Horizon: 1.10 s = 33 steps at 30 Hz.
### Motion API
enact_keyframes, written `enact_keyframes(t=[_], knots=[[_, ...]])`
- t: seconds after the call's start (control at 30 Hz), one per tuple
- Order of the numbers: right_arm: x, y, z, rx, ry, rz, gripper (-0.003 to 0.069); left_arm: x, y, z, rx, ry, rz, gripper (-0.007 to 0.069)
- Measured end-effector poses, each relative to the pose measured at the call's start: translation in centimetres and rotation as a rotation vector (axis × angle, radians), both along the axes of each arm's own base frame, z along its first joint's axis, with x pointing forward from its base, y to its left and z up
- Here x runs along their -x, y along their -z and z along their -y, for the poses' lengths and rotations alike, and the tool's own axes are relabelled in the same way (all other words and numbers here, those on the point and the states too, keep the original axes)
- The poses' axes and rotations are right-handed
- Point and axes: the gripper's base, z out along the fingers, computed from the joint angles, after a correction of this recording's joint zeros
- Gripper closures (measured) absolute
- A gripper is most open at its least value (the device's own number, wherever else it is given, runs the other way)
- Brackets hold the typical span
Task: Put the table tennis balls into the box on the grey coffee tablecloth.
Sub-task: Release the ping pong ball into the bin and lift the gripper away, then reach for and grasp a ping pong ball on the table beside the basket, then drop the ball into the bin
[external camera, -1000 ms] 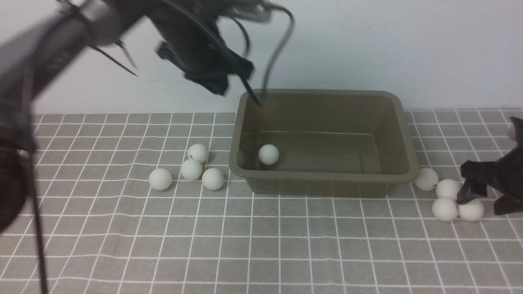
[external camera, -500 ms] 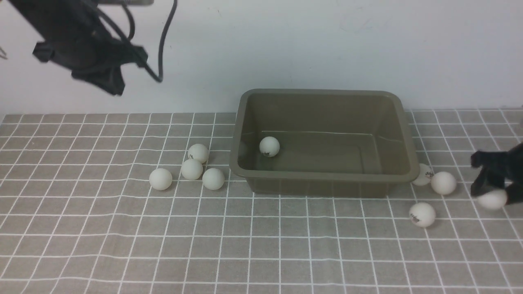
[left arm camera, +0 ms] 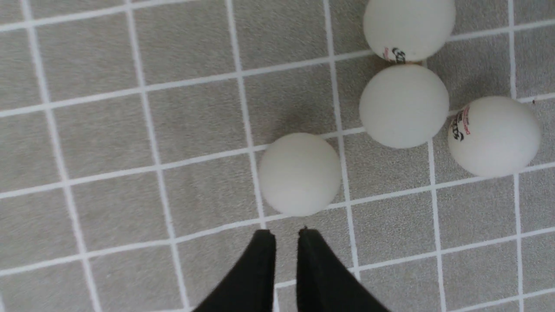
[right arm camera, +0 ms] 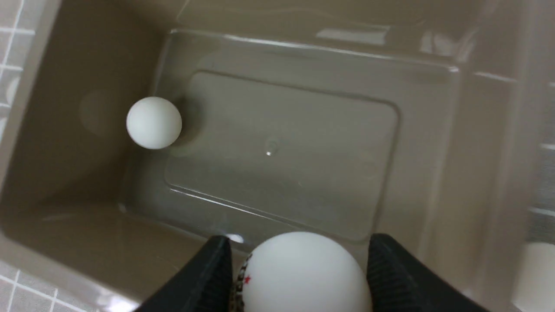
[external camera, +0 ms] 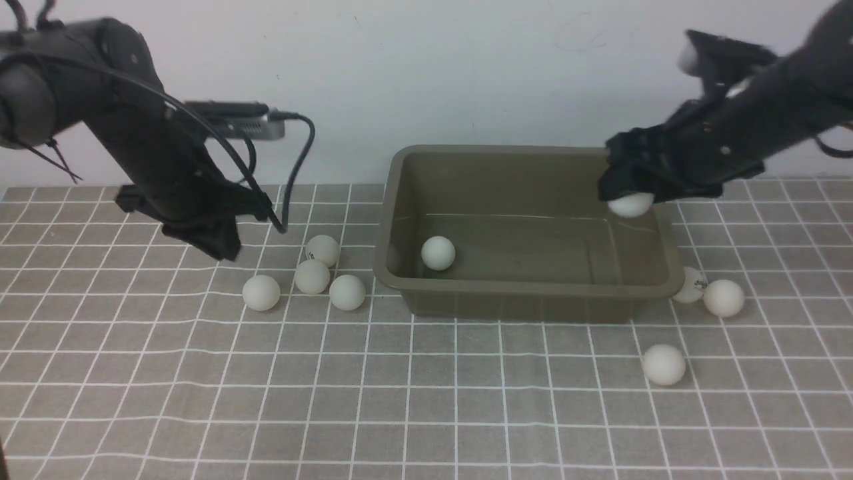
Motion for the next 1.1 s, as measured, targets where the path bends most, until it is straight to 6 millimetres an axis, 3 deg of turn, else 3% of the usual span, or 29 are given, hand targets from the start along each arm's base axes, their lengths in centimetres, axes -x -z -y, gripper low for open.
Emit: enact_keyframes(t=[0.1, 0.2, 0.27, 0.3, 0.37, 0.4, 0.47, 0.53, 0.57, 0.6, 0.63, 0.73, 0.8, 0.93, 1.03, 1.1], knots=[[-1.3, 0.1, -0.4, 0.013, -0.035, -0.078, 0.0157, -0.6, 1.9, 0.4, 0.009, 0.018, -0.020, 0.0356], [-1.4, -1.3, -0.2, 0.049, -0.069, -0.083, 0.0123, -1.0, 2.8, 0.5, 0.012, 0.015, -0.016, 0.0225], [-0.7, -3.3, 0.1, 0.077, -0.081, -0.050, 0.0126, -1.2, 3.5, 0.5, 0.010, 0.016, -0.019, 0.0144], [-0.7, -3.3, 0.1, 0.080, -0.082, -0.049, 0.0128, -1.2, 3.6, 0.5, 0.010, 0.016, -0.021, 0.0144], [1.5, -6.9, 0.7, 0.117, -0.094, -0.004, 0.0172, -1.5, 4.8, 0.5, 0.007, 0.023, -0.031, 0.0080], [1.5, -6.9, 0.7, 0.117, -0.094, -0.004, 0.0172, -1.5, 4.8, 0.5, 0.007, 0.023, -0.031, 0.0080], [3.7, -10.1, 1.3, 0.134, -0.084, 0.065, 0.0231, -1.8, 5.9, 0.5, 0.005, 0.025, -0.036, 0.0073], [5.8, -13.0, 1.7, 0.129, -0.077, 0.139, 0.0280, -2.0, 6.6, 0.5, 0.003, 0.023, -0.042, 0.0110], [6.7, -14.2, 1.8, 0.125, -0.075, 0.172, 0.0310, -2.0, 7.0, 0.5, 0.002, 0.023, -0.047, 0.0165], [7.3, -14.8, 1.9, 0.124, -0.073, 0.190, 0.0325, -2.0, 7.1, 0.5, 0.002, 0.022, -0.048, 0.0190], [8.5, -16.1, 2.1, 0.125, -0.070, 0.226, 0.0356, -2.0, 7.0, 0.5, 0.002, 0.024, -0.052, 0.0278], [10.6, -17.0, 2.6, 0.134, -0.057, 0.253, 0.0433, -2.1, 5.8, 0.6, 0.004, 0.038, -0.064, 0.0279], [11.8, -16.6, 2.9, 0.138, -0.045, 0.239, 0.0476, -2.3, 3.8, 0.6, 0.008, 0.050, -0.051, 0.0279], [14.4, -12.8, 3.2, 0.132, -0.030, 0.104, 0.0549, -2.3, -2.7, 1.5, 0.043, 0.076, 0.068, 0.0279], [15.6, -7.8, 2.9, 0.095, -0.031, -0.054, 0.0552, -1.7, -7.4, 4.5, 0.117, 0.151, 0.191, 0.0279], [16.0, -4.4, 2.5, 0.097, -0.036, -0.113, 0.0531, -1.2, -8.9, 7.2, 0.167, 0.227, 0.242, 0.0279]])
